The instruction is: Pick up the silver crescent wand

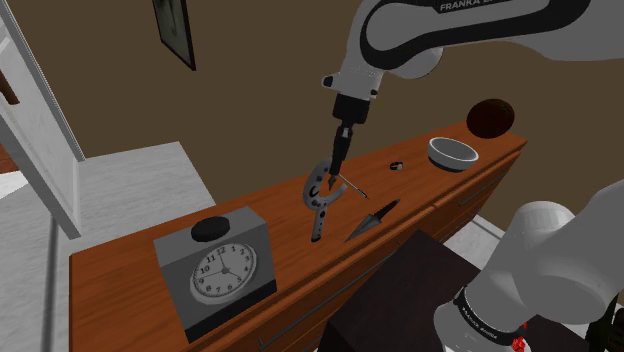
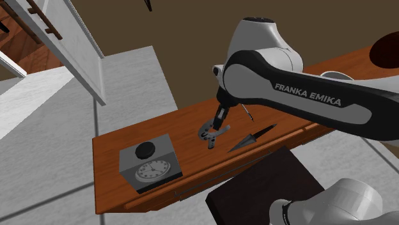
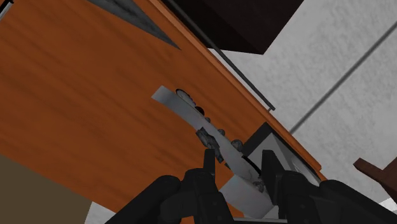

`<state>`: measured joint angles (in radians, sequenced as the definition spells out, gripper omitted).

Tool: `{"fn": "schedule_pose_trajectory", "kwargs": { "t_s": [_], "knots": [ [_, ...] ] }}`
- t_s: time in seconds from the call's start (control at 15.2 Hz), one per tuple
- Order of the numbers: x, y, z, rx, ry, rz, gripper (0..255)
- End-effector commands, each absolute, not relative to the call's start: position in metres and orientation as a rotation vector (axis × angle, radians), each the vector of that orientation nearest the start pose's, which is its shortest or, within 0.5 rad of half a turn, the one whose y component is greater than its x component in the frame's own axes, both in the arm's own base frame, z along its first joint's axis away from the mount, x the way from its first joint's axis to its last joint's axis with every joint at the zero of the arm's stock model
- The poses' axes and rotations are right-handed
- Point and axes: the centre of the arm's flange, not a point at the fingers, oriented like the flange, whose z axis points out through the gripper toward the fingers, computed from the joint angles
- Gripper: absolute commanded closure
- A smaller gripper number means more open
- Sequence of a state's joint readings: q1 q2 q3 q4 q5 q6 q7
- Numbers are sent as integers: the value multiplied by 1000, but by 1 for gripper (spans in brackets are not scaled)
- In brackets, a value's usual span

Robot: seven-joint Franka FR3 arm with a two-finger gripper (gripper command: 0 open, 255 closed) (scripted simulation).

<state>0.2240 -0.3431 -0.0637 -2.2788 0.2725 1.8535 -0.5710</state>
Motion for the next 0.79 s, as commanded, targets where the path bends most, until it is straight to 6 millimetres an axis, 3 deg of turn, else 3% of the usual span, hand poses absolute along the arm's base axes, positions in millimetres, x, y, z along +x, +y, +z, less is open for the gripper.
{"fn": "schedule_pose_trajectory", "kwargs": {
  "t_s": [0.0, 0.73],
  "knots": [
    [431, 89, 492, -2703, -908, 37, 255],
    [431, 89, 550, -2703, -908, 37, 255]
  ]
}}
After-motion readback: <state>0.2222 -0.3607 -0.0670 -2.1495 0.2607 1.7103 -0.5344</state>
